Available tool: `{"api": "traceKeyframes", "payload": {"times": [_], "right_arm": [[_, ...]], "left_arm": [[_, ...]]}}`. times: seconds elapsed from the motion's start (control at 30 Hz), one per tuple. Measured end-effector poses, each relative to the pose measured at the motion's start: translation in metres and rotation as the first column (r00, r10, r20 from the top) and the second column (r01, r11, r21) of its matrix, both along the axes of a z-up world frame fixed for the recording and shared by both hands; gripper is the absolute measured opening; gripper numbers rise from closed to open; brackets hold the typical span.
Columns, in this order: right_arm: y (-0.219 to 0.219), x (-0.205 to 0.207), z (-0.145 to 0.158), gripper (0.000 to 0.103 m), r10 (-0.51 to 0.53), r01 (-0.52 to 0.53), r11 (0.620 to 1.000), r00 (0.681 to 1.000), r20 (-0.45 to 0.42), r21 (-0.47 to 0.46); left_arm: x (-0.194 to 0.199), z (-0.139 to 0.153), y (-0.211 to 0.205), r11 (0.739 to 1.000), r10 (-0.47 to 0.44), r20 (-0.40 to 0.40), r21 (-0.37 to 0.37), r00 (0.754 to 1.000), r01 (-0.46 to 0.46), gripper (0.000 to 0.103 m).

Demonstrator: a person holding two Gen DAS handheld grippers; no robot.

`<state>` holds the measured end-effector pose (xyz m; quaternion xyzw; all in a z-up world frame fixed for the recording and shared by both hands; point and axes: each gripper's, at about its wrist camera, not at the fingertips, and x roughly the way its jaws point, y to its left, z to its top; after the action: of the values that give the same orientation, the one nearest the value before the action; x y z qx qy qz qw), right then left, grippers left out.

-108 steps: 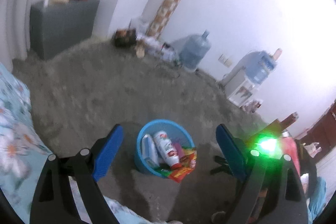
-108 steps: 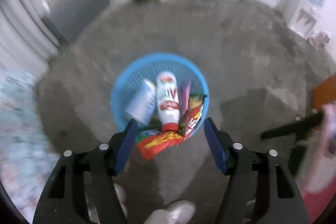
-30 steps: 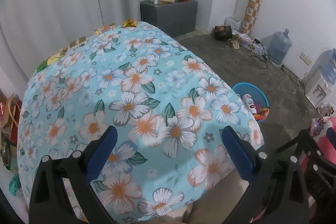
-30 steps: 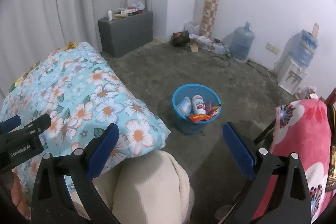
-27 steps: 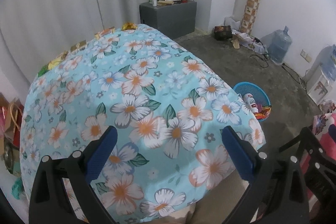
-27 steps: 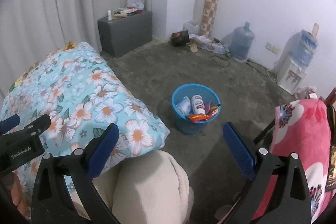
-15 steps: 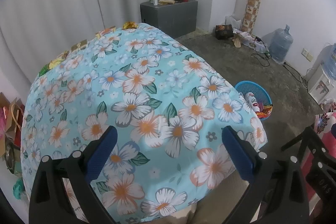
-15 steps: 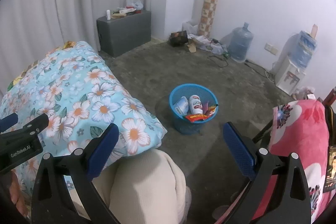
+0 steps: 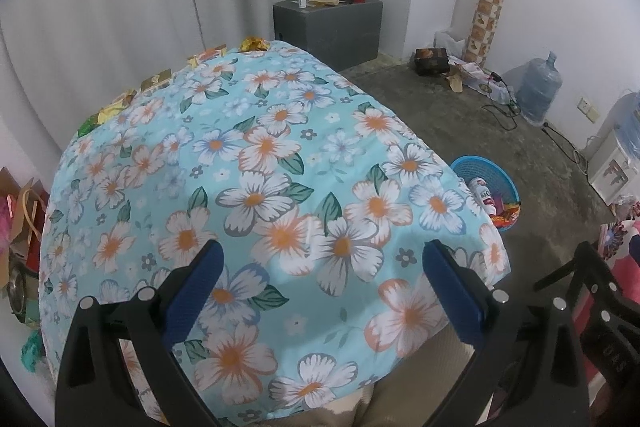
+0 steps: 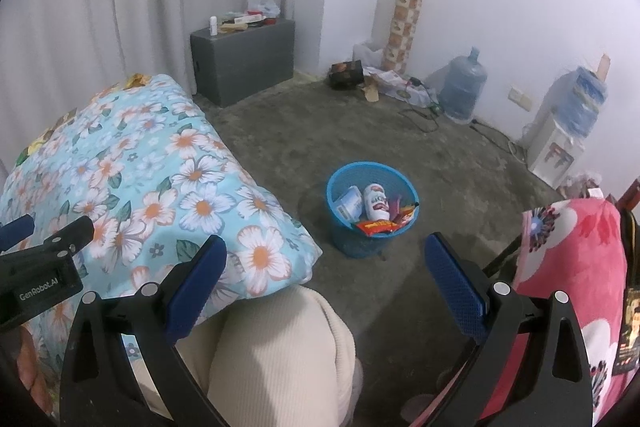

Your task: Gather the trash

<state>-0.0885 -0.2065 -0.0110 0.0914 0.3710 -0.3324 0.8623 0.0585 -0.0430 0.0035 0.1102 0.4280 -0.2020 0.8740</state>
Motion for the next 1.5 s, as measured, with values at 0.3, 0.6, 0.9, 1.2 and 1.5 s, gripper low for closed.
{"api": "traceKeyframes", "payload": {"times": [0.3,0.6,0.9,1.2,1.5], "right_arm": [[0.004,0.003,0.002,0.095,0.033,-0.033,0.999,0.999,-0.005,-0.006],[0.010,0.008,0.002,0.095,0.082,-0.083,0.996,0.996,-0.031,-0.021],[0.016,0.015,0.003,0.095,0.128,-0.130,0.991,0.991,-0.044,-0.040],[0.015,0.017,0.003,0.095,0.129,-0.130,0.991,0.991,-0.042,-0.036],[0.009,0.015,0.004,0.095,0.101,-0.104,0.993,0.994,-0.044,-0.048]], "left_arm": [[0.000,0.001,0.004,1.000,0.018,0.001,0.005,1.000,-0.018,0.098],[0.000,0.001,0.008,0.999,0.033,0.009,0.025,0.999,-0.033,0.098],[0.002,0.000,0.012,0.998,0.039,0.012,0.038,0.999,-0.040,0.098],[0.003,-0.001,0.011,0.998,0.040,0.010,0.039,0.999,-0.040,0.098],[0.004,-0.002,0.011,0.998,0.041,0.009,0.041,0.999,-0.041,0.098]]}}
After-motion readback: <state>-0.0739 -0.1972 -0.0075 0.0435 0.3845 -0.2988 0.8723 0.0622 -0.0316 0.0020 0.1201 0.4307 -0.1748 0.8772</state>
